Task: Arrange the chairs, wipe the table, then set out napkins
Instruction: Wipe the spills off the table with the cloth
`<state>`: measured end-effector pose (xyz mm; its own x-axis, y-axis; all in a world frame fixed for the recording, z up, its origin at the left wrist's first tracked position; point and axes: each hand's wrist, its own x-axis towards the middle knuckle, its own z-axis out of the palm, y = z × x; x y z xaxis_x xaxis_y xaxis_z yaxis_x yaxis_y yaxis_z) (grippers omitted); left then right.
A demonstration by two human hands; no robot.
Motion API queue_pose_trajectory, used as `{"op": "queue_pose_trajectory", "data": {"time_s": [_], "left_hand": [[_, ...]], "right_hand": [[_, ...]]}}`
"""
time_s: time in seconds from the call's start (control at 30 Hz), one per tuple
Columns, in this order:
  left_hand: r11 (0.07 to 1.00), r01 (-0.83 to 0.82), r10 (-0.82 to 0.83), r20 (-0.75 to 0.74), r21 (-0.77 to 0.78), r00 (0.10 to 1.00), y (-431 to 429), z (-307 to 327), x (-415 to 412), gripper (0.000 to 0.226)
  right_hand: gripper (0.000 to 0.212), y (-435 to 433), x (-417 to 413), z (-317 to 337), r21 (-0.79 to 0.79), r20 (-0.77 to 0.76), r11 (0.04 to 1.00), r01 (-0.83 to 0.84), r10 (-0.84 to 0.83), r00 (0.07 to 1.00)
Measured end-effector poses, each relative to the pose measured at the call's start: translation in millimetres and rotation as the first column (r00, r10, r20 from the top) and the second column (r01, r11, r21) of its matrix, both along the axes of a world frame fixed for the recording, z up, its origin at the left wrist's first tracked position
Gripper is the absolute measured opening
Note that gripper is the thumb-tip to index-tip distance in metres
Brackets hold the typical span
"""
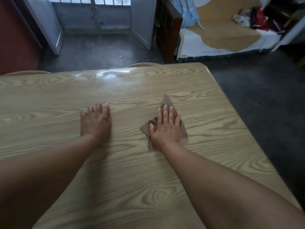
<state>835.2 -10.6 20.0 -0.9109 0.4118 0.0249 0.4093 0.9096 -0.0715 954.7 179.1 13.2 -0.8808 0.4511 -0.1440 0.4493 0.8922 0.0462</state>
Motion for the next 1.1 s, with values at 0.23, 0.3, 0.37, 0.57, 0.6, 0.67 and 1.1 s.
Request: {"op": "queue_pose_trajectory", "data": {"time_s": [0.23, 0.3, 0.37, 0.57, 0.6, 0.67, 1.1], "left_hand": [[0.974, -0.024, 0.045, 0.088, -0.224, 0.995, 8, 15, 3, 0.051], [0.968, -0.016, 0.044, 0.106, -0.252, 0.993, 7, 16, 3, 0.052], [0.962, -0.005, 0.039, 0.117, -0.273, 0.992, 6, 17, 3, 0.053], [0.969, -0.055, 0.103, 0.195, -0.240, 0.975, 8, 18, 10, 0.053], [0.970, -0.053, 0.104, 0.204, -0.238, 0.973, 9, 17, 13, 0.052], [0.972, -0.040, 0.093, 0.223, -0.232, 0.970, 9, 15, 20, 0.051], [0.950, -0.094, 0.256, 0.573, -0.297, 0.779, 23, 47, 65, 0.086]], "right_hand": [[0.091, 20, 31, 4, 0.038, 0.007, 0.992, -0.117, 0.117, 0.993], [0.089, 19, 37, 4, 0.022, -0.011, 0.997, -0.075, 0.075, 0.997], [0.088, 16, 44, 2, -0.012, -0.033, 1.000, -0.012, 0.012, 0.999], [0.072, 2, 54, 0, -0.076, -0.028, 0.991, 0.109, -0.111, 0.993], [0.073, -1, 56, 0, -0.088, -0.035, 0.990, 0.108, -0.111, 0.993], [0.081, -13, 64, 0, -0.133, -0.073, 0.987, 0.095, -0.105, 0.992], [0.070, -18, 113, 33, -0.142, 0.169, 0.984, -0.107, 0.131, 0.977]]}}
